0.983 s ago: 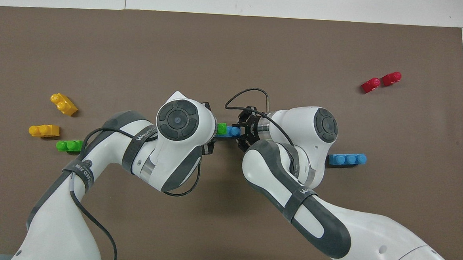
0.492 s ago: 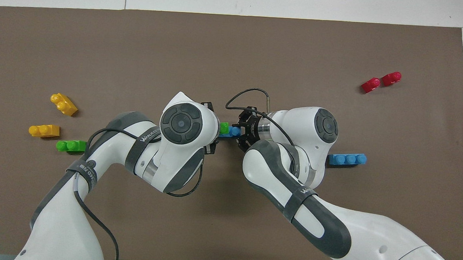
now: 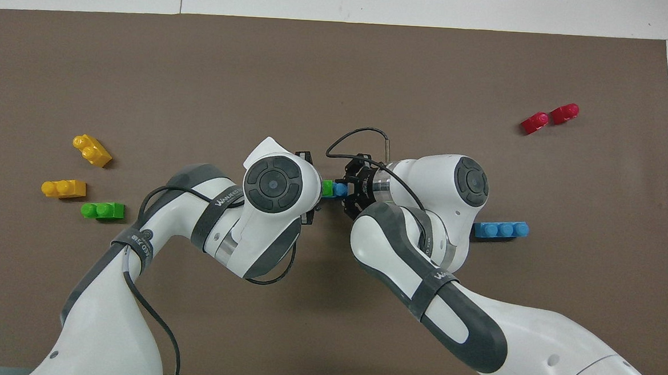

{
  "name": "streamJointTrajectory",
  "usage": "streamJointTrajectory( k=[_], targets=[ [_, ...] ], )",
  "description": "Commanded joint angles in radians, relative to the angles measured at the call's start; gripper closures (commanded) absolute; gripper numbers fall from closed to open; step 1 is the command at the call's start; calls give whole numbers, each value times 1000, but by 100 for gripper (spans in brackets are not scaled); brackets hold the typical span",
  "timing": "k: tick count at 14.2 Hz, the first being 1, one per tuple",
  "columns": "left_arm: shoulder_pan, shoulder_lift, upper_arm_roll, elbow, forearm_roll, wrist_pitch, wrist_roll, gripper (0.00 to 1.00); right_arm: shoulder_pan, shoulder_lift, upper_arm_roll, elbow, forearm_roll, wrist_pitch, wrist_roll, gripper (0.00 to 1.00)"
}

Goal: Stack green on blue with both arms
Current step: 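Press the green brick onto the blue brick end with both grippers, then open both grippers and withdraw them from the joined bricks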

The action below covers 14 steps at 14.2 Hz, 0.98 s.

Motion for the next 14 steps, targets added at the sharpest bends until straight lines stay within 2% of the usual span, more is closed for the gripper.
streamJointTrajectory(
  k=[1, 2, 3, 4, 5, 6, 9, 12, 14],
  targets=[
    [-16, 18, 19, -22, 40, 29, 13, 73, -17, -13, -1, -60, 28, 34, -52, 100],
    [-18, 17, 19, -18, 40, 20, 28, 1, -17, -13, 0, -59, 28, 34, -52, 100],
    [-13, 12, 19, -14, 42, 19, 35, 0, -17, -12, -1, -57, 28, 34, -51, 100],
    [-7, 3, 19, -14, 42, 14, 36, 0, -17, -12, -1, -56, 28, 39, -51, 58],
    [-3, -9, 19, -14, 42, -6, 47, 0, -17, -10, -1, -51, 28, 41, -46, 22],
    [5, -35, 19, -14, 40, -32, 73, 0, -21, -10, -1, -48, 28, 39, -46, 2],
    [48, -106, 17, -14, 40, -121, 128, 0, -48, -10, -1, -8, 28, 9, -48, 0],
    [92, -158, 19, -13, 40, -164, 226, 0, -138, -38, -4, 68, 9, -149, -55, 0],
    [132, -189, 17, -8, 37, -198, 327, 0, -210, -79, -9, 93, -30, -244, -147, 0]
  ],
)
